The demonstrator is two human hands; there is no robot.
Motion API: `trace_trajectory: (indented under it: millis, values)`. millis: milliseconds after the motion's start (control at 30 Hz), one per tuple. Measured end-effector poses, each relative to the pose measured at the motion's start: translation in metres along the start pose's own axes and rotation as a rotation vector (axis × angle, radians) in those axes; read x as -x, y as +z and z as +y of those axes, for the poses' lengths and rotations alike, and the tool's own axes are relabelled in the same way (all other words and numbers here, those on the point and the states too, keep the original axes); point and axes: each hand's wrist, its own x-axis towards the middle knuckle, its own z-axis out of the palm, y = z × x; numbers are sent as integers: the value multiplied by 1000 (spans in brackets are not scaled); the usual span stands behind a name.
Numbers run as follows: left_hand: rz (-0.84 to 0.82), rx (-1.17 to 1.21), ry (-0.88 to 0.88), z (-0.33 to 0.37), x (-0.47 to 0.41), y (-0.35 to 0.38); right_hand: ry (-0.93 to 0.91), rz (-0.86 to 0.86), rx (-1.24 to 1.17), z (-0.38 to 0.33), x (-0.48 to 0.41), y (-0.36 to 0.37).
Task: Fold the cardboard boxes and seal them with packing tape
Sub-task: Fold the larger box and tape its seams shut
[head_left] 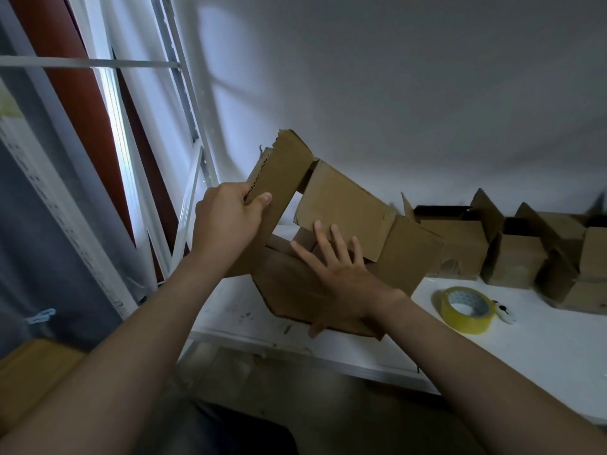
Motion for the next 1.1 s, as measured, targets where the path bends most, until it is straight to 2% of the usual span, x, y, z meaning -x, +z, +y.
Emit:
trace_trajectory:
  millis: [133,267,400,500,700,900,1000,1100]
  values:
    - [-25,-12,4,-3,2,-4,99,128,-59,4,-3,2]
    - [-37,-11,-1,-8,8,-6,310,313,-84,12,-18,10]
    - [-6,-4,-20,-21,20,-7,482,391,-60,10,-43,15]
    - [40,25,-69,-38,38,-3,461,401,-41,5,-58,19]
    - [111,186,-326,-67,101,30,388,365,39,-16,-76,44]
    - [145,195,-541,-95,133,68,333,380,60,-32,-83,64]
    - [122,159,-668,-105,135,84,302,373,78,-32,-90,76]
    - [18,174,-657,-96,129,95,248,402,3,-28,-95,84]
